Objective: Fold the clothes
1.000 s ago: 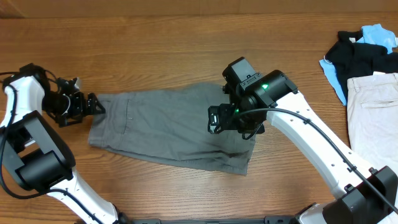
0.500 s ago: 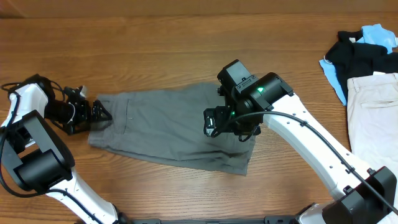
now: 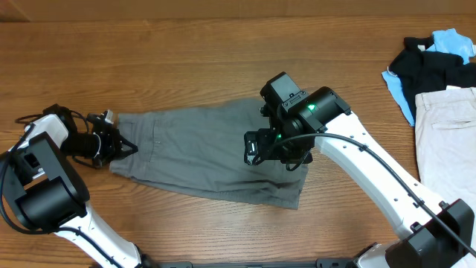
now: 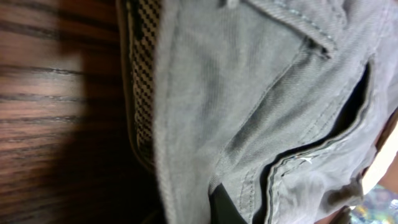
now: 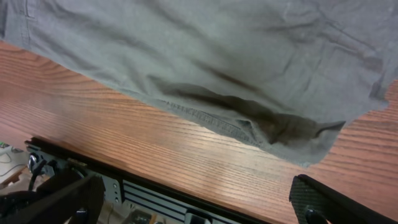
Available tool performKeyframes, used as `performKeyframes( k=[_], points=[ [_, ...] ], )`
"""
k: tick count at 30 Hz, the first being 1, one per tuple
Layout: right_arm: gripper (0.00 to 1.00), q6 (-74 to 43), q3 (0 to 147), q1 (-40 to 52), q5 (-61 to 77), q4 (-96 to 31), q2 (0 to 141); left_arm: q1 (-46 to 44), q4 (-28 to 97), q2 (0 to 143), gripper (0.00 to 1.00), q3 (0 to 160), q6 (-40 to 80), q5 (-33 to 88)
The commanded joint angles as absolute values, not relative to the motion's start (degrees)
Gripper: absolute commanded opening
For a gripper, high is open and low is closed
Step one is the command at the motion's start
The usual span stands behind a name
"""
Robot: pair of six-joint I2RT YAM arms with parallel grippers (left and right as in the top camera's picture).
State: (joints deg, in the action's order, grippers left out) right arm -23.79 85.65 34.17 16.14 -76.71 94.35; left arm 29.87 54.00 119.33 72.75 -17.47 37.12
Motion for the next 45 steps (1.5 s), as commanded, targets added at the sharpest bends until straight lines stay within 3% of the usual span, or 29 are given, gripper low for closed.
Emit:
performKeyframes(
  k=[1,8,18,28,39,45],
  points=[
    [1.00,-23.97,85.45,34.46,16.56,-76.86,93.86,29.04,53.10,120.64,0.04,72.18,-12.88,38.02],
    [1.00,-23.73,85.43,34.54,16.56,-78.02,93.86,30.15,57.10,120.60,0.04,77.73,-6.94,29.32],
    [1.00,-22.09,85.43,36.34,16.56,-77.32,93.86,31.00,68.64,118.67,0.04,98.19,1.28,23.00],
    [1.00,-22.55,85.45,35.51,16.19,-73.43,93.86,29.39,73.52,109.10,0.04,108.88,15.46,10.96],
    [1.00,-18.74,85.47,19.07,19.62,-71.46,93.86,16.91,77.38,100.77,0.04,108.88,14.61,11.49],
    [1.00,-16.21,85.45,16.43,20.45,-73.34,93.86,6.15,77.12,101.27,0.06,108.86,13.72,11.07]
  ],
)
